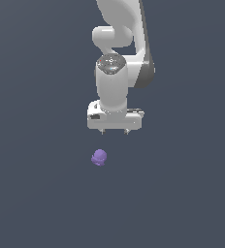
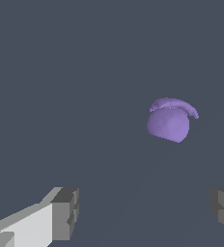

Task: Pick up the object and move it to a goal position.

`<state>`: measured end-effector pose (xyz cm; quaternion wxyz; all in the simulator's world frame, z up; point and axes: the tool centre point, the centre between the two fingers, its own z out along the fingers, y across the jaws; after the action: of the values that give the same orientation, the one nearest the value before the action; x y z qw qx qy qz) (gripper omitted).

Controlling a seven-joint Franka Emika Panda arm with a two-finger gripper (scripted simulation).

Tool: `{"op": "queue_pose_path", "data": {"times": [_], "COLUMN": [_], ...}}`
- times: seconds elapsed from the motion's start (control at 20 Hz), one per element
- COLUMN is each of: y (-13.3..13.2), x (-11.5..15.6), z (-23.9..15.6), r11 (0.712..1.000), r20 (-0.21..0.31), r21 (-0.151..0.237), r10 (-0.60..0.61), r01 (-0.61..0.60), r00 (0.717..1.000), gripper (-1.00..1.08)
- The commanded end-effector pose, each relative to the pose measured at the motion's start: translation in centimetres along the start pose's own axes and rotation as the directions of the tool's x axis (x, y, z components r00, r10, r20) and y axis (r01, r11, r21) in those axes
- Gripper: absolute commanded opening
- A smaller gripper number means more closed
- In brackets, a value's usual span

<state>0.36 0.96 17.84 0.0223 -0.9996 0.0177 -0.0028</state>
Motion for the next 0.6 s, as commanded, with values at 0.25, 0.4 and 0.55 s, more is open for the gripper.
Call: {"op": "queue_pose_path", "data": {"times": [0.25,0.4,0.55], "y": [-0.4,-0.7,-0.8], "x": [0.3,0.4,0.4], "z": [-0.7,-1.3,-1.4], "r11": [1.0,1.0,1.0], "r20": [-0.009,-0.016,-0.017], "r21": [0.008,0.014,0.015], "r10": [0.018,0.028,0.027], "r01": [-0.018,-0.028,-0.027], "r00": [1.0,0.999,0.999], "gripper": [1.0,1.0,1.0]}}
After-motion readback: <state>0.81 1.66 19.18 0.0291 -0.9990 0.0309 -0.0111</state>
